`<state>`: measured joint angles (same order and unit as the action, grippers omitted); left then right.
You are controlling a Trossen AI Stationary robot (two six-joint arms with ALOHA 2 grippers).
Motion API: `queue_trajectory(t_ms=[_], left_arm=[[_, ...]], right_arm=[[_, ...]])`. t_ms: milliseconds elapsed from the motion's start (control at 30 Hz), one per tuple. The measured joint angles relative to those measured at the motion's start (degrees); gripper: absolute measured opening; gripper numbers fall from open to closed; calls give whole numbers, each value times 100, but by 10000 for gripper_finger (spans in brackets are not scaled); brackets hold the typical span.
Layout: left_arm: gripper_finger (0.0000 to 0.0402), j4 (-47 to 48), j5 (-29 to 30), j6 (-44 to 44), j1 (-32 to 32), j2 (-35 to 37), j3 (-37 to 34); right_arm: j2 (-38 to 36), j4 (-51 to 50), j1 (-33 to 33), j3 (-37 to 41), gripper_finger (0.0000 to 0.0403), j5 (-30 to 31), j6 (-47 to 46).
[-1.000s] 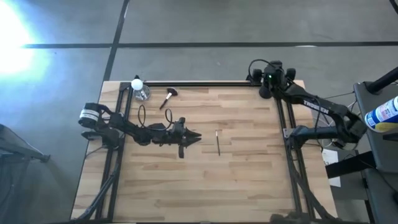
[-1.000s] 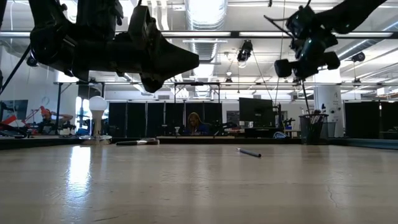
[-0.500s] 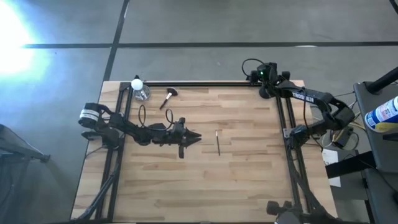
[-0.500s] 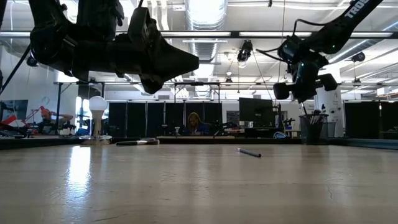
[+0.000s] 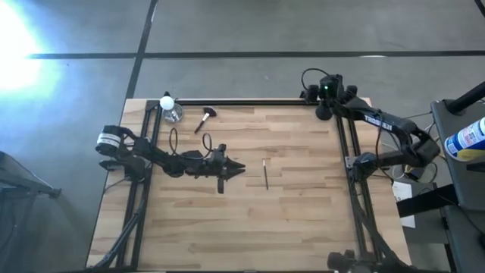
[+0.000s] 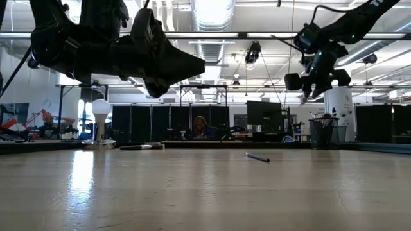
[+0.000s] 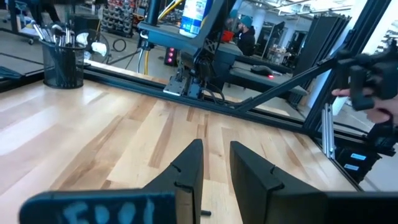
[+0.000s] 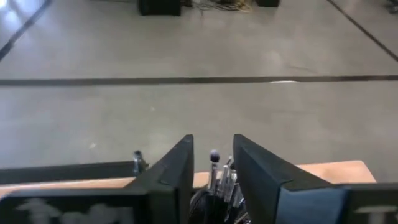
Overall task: Put items in baskets/containers
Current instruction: Put the foundation brush into the mesh organizer
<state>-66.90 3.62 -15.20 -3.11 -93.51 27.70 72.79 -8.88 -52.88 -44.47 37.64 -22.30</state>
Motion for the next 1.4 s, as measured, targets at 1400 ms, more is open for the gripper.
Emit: queue_trajectory(t_ms=[1400], left_arm=[[0, -1968, 418, -81, 529, 696, -2447]], right_arm=[[2712, -1117, 5098, -1402, 64, -2212, -3462]])
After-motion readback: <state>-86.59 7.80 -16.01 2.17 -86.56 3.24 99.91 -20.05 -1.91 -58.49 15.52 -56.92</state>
